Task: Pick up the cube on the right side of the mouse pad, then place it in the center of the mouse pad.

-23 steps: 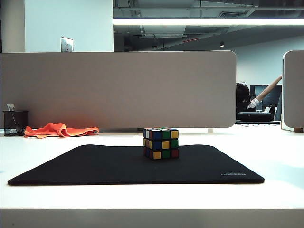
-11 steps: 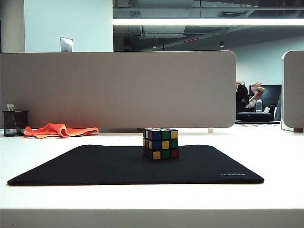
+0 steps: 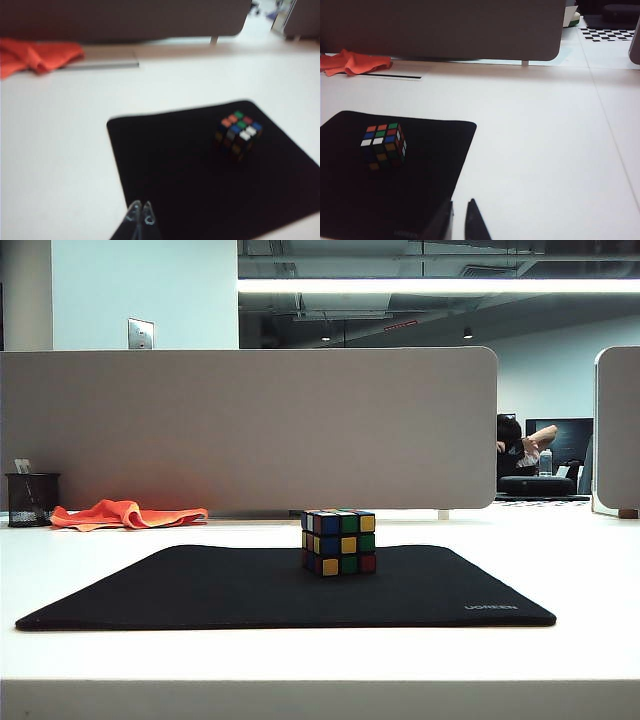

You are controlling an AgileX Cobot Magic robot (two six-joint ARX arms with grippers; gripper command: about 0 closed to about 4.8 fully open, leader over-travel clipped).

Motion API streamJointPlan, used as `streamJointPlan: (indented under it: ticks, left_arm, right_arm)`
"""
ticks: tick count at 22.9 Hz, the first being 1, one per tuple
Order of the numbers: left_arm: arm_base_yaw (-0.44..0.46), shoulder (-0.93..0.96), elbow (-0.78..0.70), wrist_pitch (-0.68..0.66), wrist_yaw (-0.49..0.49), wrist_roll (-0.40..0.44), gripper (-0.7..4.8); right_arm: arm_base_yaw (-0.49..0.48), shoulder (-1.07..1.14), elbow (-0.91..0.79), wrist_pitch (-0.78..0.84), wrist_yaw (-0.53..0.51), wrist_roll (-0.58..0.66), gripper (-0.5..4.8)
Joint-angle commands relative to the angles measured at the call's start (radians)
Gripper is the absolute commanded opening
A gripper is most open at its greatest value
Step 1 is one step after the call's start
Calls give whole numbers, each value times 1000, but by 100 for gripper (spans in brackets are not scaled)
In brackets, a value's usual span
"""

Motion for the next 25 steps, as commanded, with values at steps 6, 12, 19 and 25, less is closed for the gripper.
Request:
streamJointPlan:
  ticks: [6,12,19,25]
  left_arm:
    - [-1,-1,-168,279,-50,-3,-5]
    - [-1,-1,-278,428,-96,-7,-5]
    - [-1,-1,-367,508,-117,-26,-5]
    - [-1,-1,-419,521,-116,-25,-5]
  right_arm:
    - [0,-3,-237,382,3,2,53]
    - [0,-3,-323,466,3,3,48]
    - [0,-3,-350,472,66,2,21]
    - [2,-3,-395,472,67,-58,8]
